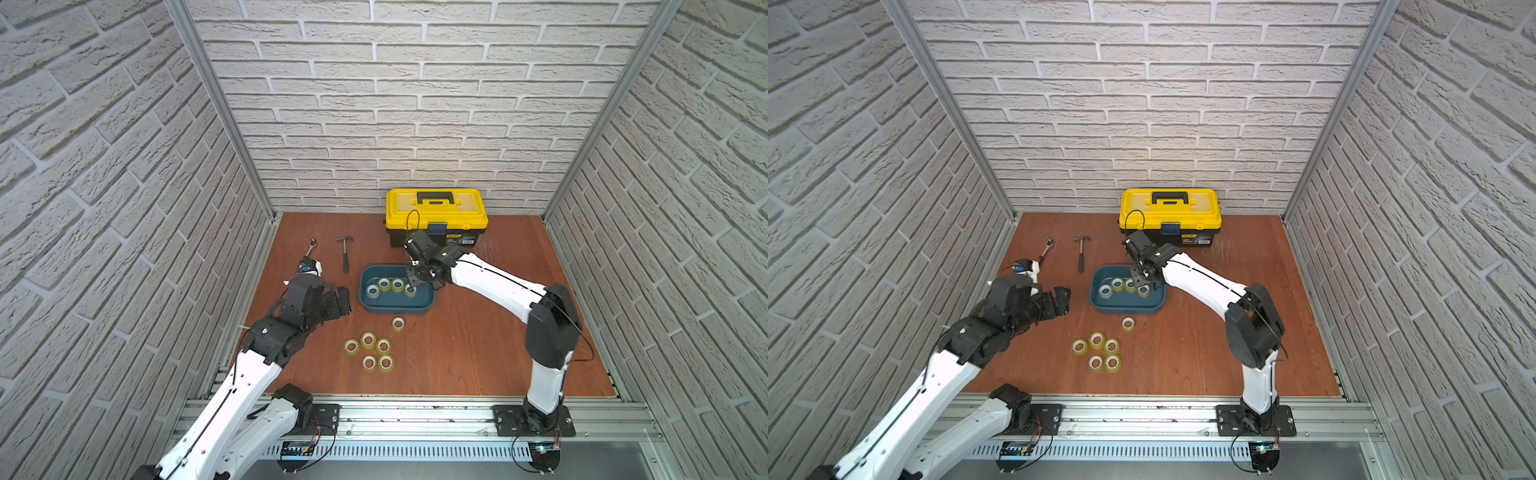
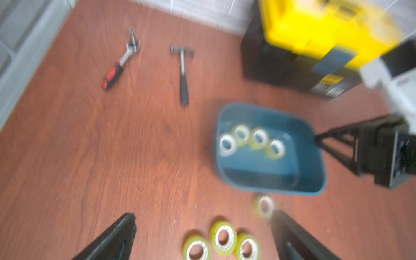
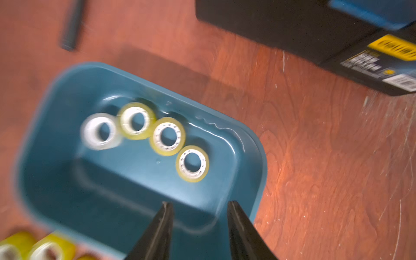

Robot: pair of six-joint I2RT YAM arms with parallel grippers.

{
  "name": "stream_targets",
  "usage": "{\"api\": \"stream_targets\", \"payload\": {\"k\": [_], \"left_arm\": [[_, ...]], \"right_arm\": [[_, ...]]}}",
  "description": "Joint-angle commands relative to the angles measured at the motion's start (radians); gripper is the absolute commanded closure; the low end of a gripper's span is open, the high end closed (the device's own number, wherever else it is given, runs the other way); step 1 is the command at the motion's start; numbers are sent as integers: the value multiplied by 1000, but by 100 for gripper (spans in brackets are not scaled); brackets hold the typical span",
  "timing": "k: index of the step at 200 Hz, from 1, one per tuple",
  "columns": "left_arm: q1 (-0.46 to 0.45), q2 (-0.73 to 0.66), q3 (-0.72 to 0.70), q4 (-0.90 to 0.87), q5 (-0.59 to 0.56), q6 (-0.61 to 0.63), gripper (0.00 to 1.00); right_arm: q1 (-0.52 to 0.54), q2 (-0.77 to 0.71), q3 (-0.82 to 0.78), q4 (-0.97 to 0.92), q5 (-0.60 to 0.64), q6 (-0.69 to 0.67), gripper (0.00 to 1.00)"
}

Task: Put the transparent tape into the storage box
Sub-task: Place the tape in the storage box, then pick up the tape at the center of the board.

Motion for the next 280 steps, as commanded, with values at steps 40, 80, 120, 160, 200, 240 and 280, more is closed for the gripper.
{"api": "stream_targets", "payload": {"k": [40, 80, 120, 160, 200, 240, 280], "left_arm": [[4, -63, -23, -74, -60, 4, 2], [8, 30, -95, 34, 7, -37, 2], [40, 82, -123, 131, 82, -81, 2], [103, 102, -125, 110, 97, -67, 2], [171, 64, -149, 105, 136, -55, 2], [199, 60, -171, 106, 168, -50, 2], [202, 70, -171, 108, 171, -45, 2]], "right_arm": [[111, -233, -332, 213, -169, 68, 58], [214, -194, -440, 314, -169, 157, 60], [268, -88, -379, 271, -91, 160, 61], [277, -4, -336, 272, -78, 141, 61], [283, 59, -289, 270, -52, 124, 62], [286, 115, -247, 241, -17, 109, 62], [296, 134, -264, 241, -10, 112, 64]]}}
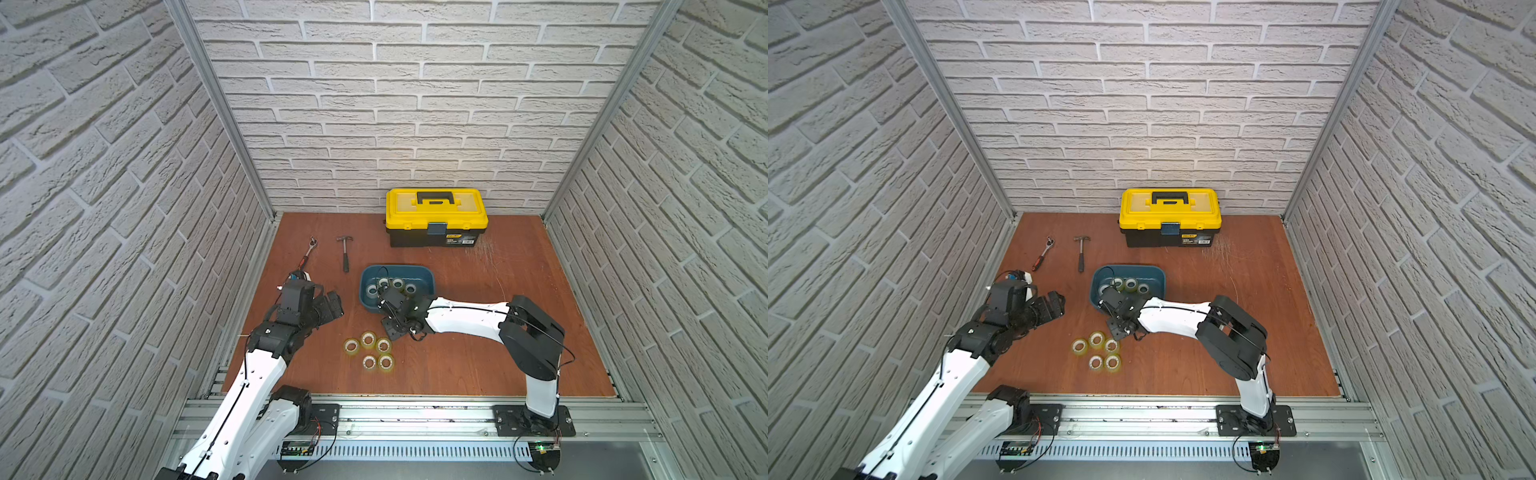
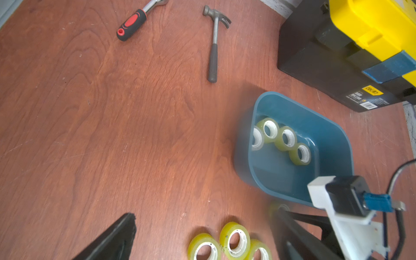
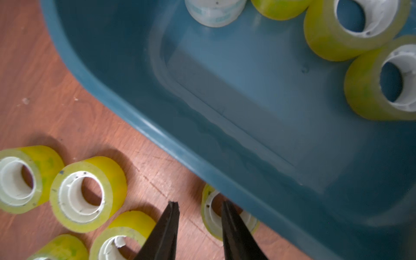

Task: Put the transparent tape into the storage box
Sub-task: Pick up the tape at the center of the board.

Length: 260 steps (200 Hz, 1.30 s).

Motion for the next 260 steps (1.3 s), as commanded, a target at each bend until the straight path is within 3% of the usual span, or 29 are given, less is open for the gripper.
{"api": "stream_targets", "payload": {"k": [1, 83, 146, 208, 260], "left_arm": [[5, 3, -7, 31, 17, 15, 2], [5, -47, -19, 43, 34, 10, 2], [0, -24, 4, 27, 53, 24, 2], [-67, 20, 130, -59, 7, 74, 2], [-107, 99, 233, -83, 6, 120, 2]], "right_arm": [[17, 11, -1, -7, 24, -3, 64], [59, -63, -161, 61, 45, 71, 74], [83, -108, -171, 46, 123, 66, 97], [82, -325, -122, -54, 143, 23, 97], [14, -312, 49, -181, 147, -39, 97]]}}
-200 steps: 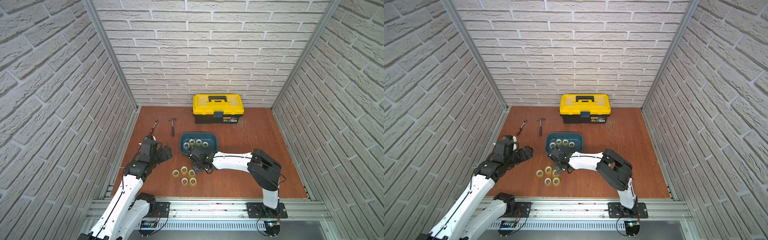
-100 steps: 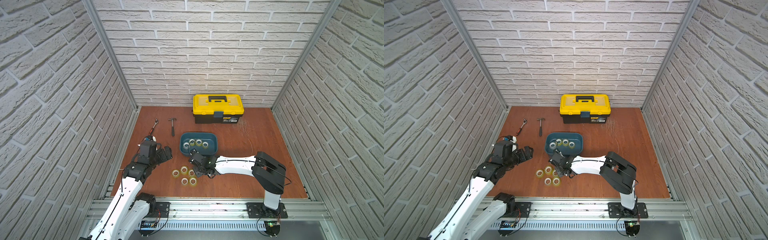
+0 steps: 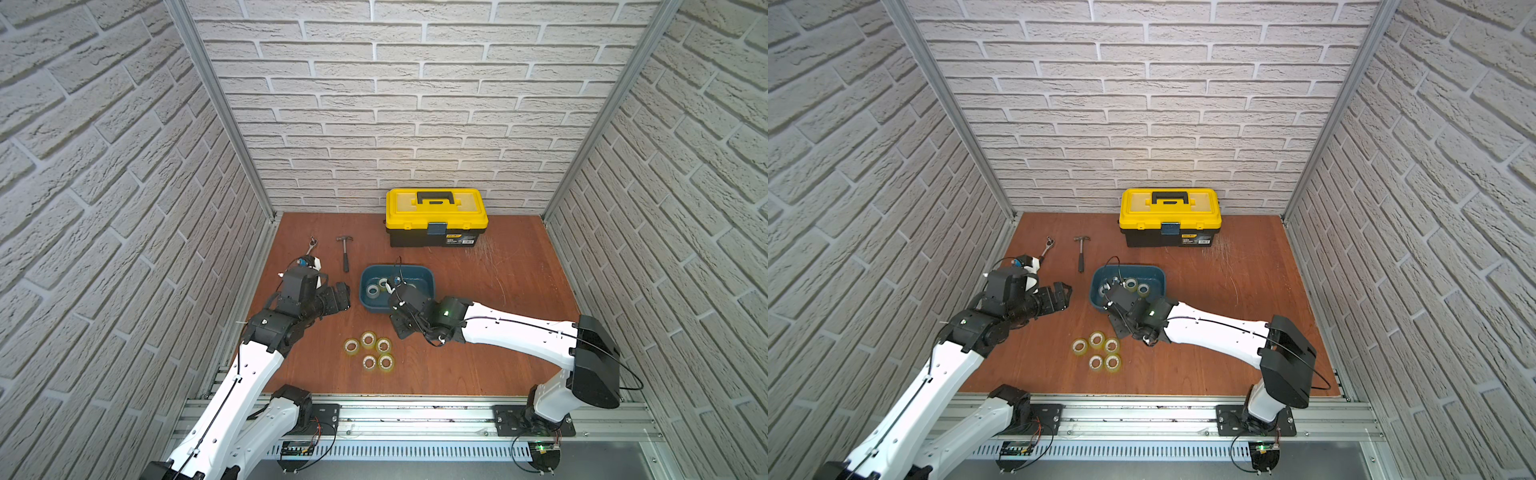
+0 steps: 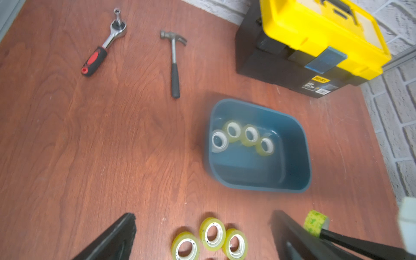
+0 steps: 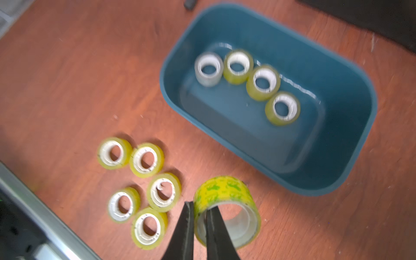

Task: Put the transparent tape into the storage box
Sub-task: Pick up the tape at the center of the board, then place the tape in the storage box.

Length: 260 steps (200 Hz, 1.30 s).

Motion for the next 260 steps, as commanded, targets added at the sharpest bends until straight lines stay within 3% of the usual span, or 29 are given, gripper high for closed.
{"api": "stream_targets", "payload": {"k": [1, 30, 71, 144, 160, 184, 201, 228, 260], "left_arm": [[-13, 31, 28, -13, -15, 37, 2], [-29, 56, 15, 22, -13, 16, 2], [-44, 64, 6, 37, -24, 7, 2], [-51, 103, 2, 42, -21, 10, 2], [-50, 109, 1, 44, -22, 10, 2], [-52, 113, -2, 49, -25, 10, 2], [-52, 114, -4, 51, -26, 7, 2], [-52, 110, 16, 38, -31, 13, 2], [-49, 93, 43, 28, -35, 54, 2]], "right_arm": [[-47, 18, 59, -73, 14, -47, 97], [-137, 93, 120, -78, -37, -62, 97], [-256, 227, 161, -26, -208, -50, 97], [-286, 352, 142, -2, -255, 2, 97], [-286, 356, 138, -8, -250, 3, 91], [-288, 335, 140, -19, -232, -2, 68], [-288, 306, 136, -21, -218, -9, 61], [-290, 248, 132, -27, -217, -16, 56], [-290, 153, 111, -24, -238, -26, 57]]}}
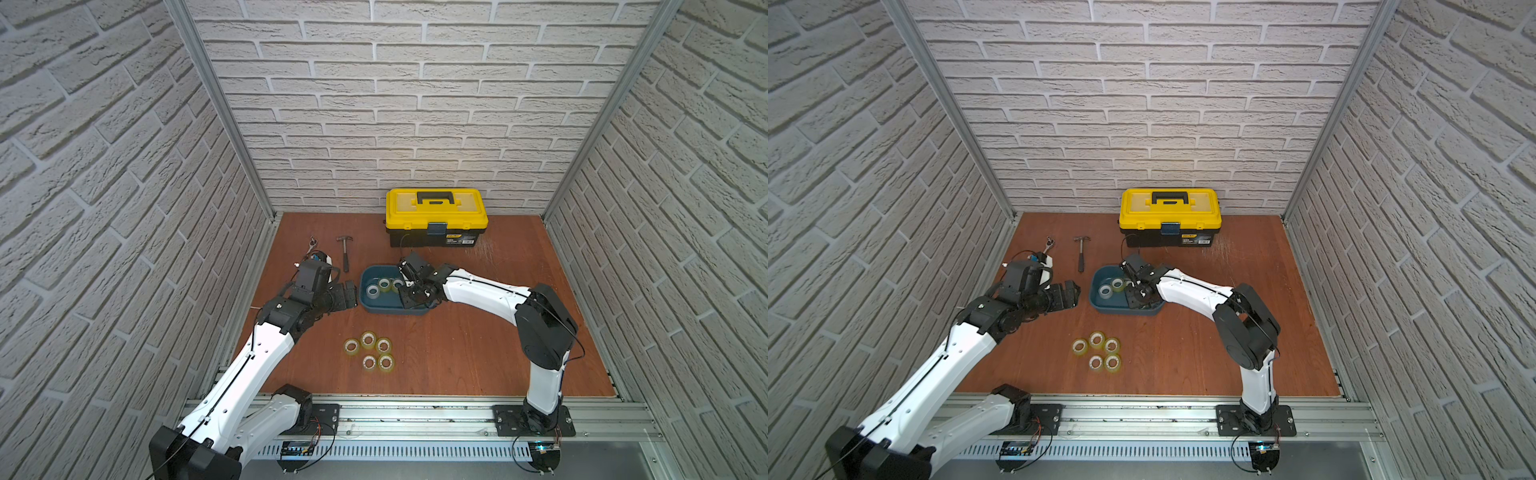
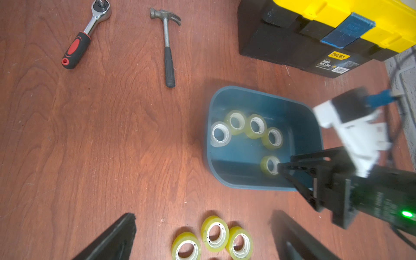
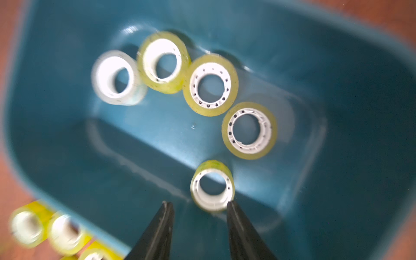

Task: Put the transparent tape into the storage box
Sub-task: Place the tape in the storage box.

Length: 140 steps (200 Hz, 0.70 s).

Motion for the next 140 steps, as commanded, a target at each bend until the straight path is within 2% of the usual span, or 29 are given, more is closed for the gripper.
{"api": "stream_targets", "payload": {"k": [1, 30, 71, 85, 119, 140], "left_arm": [[-1, -20, 35, 14, -15, 46, 2], [48, 4, 144, -31, 50, 147, 2], [234, 67, 295, -55, 205, 250, 2], [272, 84, 294, -21, 223, 293, 2], [281, 111, 217, 65, 186, 394, 2], [283, 101, 143, 112, 159, 401, 2]], "right_arm": [[-2, -118, -18, 6, -5, -13, 57], [0, -228, -73, 41, -39, -24, 60], [4, -355, -179, 136, -121, -7, 61], [15, -381, -216, 174, -145, -2, 61], [79, -406, -286, 245, -157, 8, 62], [144, -384, -300, 242, -95, 13, 62]]}}
